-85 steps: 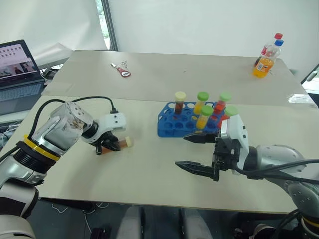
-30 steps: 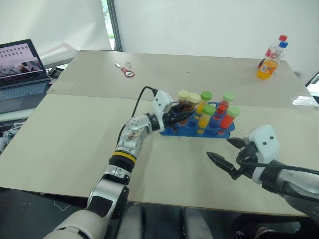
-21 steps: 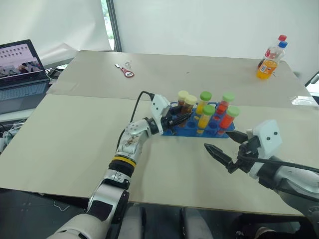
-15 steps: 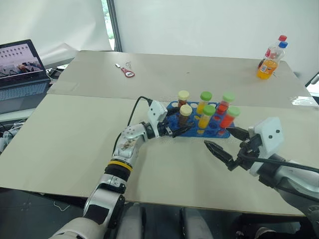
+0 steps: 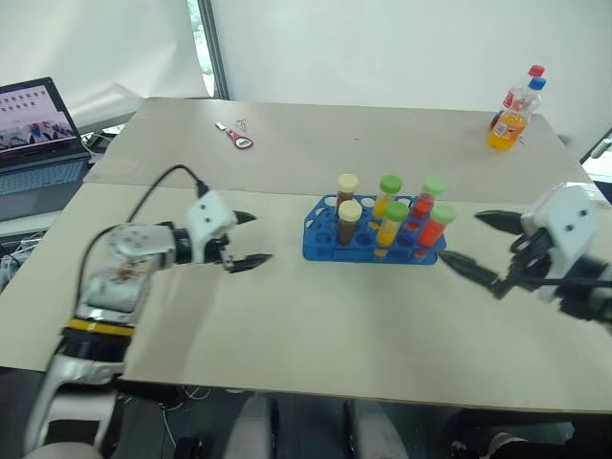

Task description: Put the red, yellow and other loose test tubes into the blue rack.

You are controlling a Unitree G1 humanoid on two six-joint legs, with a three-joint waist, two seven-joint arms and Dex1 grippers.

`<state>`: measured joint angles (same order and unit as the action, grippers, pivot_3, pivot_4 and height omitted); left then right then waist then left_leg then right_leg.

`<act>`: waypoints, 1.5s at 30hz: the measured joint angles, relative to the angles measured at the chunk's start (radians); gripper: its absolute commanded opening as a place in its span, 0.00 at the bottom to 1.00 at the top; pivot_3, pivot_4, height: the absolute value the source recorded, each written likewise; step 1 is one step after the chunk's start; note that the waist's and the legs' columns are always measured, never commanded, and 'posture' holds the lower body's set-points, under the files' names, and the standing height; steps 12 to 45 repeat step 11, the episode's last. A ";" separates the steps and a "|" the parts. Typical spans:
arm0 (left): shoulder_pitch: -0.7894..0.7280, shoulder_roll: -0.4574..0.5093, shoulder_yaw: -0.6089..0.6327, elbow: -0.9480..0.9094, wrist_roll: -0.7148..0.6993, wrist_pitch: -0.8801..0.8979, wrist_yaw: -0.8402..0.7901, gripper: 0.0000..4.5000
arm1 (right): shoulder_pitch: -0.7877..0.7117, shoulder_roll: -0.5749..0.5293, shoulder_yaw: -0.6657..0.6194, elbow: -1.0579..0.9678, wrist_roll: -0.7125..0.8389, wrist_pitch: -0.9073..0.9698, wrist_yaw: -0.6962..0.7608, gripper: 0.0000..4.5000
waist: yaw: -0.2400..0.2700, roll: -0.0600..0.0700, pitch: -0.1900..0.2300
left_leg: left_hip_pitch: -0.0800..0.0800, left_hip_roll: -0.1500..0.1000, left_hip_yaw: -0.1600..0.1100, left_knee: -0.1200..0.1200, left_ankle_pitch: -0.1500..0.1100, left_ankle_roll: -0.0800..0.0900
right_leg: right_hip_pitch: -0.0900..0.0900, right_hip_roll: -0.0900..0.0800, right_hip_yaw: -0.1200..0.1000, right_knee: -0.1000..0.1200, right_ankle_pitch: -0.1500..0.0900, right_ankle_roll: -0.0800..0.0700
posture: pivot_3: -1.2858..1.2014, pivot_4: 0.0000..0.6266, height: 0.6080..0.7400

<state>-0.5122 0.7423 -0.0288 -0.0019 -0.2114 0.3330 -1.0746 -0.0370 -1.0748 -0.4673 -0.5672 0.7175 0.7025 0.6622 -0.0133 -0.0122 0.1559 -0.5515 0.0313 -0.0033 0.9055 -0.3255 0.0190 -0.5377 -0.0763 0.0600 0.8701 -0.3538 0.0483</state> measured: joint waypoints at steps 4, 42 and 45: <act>0.058 0.024 0.016 -0.043 -0.040 0.070 -0.007 0.99 | 0.013 -0.047 -0.019 0.074 -0.030 -0.057 0.174 0.99 | 0.011 0.000 0.000 | 0.000 0.000 0.000 0.001 0.000 0.000 | 0.001 0.000 -0.001 0.000 0.000 0.000 | 0.52 0.24 0.39; 0.076 0.052 0.058 -0.113 -0.083 0.129 0.011 0.99 | -0.001 -0.070 -0.015 0.149 -0.088 -0.097 0.286 0.99 | 0.004 -0.001 0.000 | -0.001 0.001 0.000 0.001 0.000 0.000 | 0.000 0.000 0.000 0.000 0.000 0.000 | 0.52 0.24 0.39; 0.076 0.052 0.058 -0.113 -0.083 0.129 0.011 0.99 | -0.001 -0.070 -0.015 0.149 -0.088 -0.097 0.286 0.99 | 0.004 -0.001 0.000 | -0.001 0.001 0.000 0.001 0.000 0.000 | 0.000 0.000 0.000 0.000 0.000 0.000 | 0.52 0.24 0.39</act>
